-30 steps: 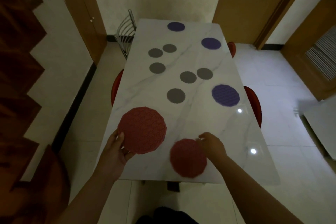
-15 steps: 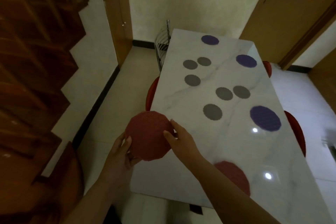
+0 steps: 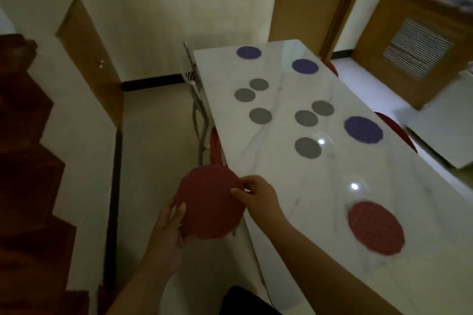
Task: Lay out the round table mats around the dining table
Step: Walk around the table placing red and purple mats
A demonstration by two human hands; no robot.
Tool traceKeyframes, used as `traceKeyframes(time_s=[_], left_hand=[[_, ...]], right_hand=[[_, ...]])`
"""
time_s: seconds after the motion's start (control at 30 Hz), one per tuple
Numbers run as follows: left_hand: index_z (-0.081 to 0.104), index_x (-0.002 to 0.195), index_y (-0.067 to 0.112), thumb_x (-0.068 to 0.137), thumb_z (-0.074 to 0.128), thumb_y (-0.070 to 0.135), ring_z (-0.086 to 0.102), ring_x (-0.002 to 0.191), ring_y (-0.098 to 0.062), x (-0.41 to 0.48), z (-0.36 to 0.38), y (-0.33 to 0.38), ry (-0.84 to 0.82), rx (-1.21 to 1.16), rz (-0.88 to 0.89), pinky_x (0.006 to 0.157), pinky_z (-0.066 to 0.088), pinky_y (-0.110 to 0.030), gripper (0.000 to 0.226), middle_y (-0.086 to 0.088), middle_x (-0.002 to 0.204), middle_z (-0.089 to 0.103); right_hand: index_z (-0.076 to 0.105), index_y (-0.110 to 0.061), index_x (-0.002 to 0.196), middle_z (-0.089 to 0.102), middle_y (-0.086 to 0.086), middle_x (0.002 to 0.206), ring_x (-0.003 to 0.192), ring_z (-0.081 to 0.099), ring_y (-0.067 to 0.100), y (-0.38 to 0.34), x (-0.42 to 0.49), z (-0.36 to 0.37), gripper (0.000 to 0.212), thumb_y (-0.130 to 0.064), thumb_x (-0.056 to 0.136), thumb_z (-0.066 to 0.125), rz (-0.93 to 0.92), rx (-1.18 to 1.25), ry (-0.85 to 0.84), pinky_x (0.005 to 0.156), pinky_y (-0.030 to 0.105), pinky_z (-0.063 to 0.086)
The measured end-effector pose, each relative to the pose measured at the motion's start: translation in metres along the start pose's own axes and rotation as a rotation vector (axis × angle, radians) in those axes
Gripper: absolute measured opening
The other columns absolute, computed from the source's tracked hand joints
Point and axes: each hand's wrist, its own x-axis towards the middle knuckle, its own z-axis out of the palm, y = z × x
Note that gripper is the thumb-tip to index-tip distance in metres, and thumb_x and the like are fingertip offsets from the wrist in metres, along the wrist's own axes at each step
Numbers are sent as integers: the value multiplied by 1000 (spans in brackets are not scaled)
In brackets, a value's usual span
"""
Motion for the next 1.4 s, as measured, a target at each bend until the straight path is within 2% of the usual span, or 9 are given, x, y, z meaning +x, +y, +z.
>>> traceKeyframes(time_s=[0.1, 0.2, 0.4, 0.53, 0.67, 0.87, 1.13, 1.27, 1.4], left_hand=[[61, 116, 31, 83, 61, 28, 70, 96, -13, 38, 8, 14, -109, 36, -40, 62, 59, -29, 33, 6, 110, 73], [62, 115, 31, 84, 60, 28, 70, 95, -12, 83, 21, 29, -174, 94, -55, 62, 58, -27, 30, 8, 107, 74], [64, 113, 28, 92, 47, 37, 72, 89, -14, 177, 61, 68, -305, 179, -136, 60, 58, -28, 28, 2, 104, 75], [56, 123, 23, 100, 39, 30, 73, 87, -18, 230, 90, 87, -401, 202, -180, 61, 60, -33, 29, -1, 102, 75], [51, 129, 19, 100, 40, 27, 72, 89, -19, 274, 118, 94, -440, 235, -210, 64, 61, -37, 32, -7, 114, 67], [48, 132, 22, 100, 41, 30, 63, 104, -25, 360, 154, 113, -521, 337, -234, 66, 61, -33, 34, -5, 125, 60], [59, 117, 28, 99, 44, 28, 71, 94, -19, 447, 198, 149, -805, 468, -390, 64, 61, -34, 23, -6, 127, 59], [59, 117, 31, 100, 43, 27, 67, 102, -23, 452, 210, 153, -860, 510, -493, 65, 61, -33, 24, -4, 124, 60], [54, 129, 27, 99, 43, 28, 61, 109, -25, 454, 213, 154, -859, 517, -566, 65, 61, -34, 31, -4, 127, 60]], right_hand=[[68, -17, 85, 71, 3, 90, 86, 68, 18, -6, 24, -4, 9, -19, 78, 73, 94, 126, 68, 79, 30, 57], [70, -10, 86, 72, 7, 86, 79, 69, 18, -12, 55, -7, 8, -13, 79, 73, 182, 309, 97, 75, 29, 58], [70, -12, 84, 73, 9, 89, 85, 70, 22, -29, 125, -15, 6, -17, 82, 70, 223, 352, 248, 77, 32, 59], [70, -15, 79, 72, 5, 81, 80, 68, 19, -34, 154, -28, 5, -16, 84, 68, 246, 402, 377, 72, 28, 58], [64, -5, 92, 68, 5, 82, 76, 67, 15, -34, 168, -40, 14, -16, 84, 68, 286, 446, 541, 57, 19, 54], [63, -7, 104, 70, 14, 91, 80, 69, 22, -25, 175, -44, 21, -14, 84, 66, 343, 636, 773, 67, 29, 59], [67, -4, 99, 72, 15, 90, 78, 70, 24, 8, 172, 31, 14, -9, 87, 62, 449, 915, 1235, 59, 28, 57], [64, 1, 104, 68, 22, 100, 88, 67, 33, 27, 180, 72, 18, -8, 89, 60, 567, 1004, 1341, 70, 38, 57], [63, 7, 104, 67, 23, 94, 83, 65, 34, 40, 193, 91, 18, -4, 90, 57, 569, 1101, 1386, 71, 41, 57]])
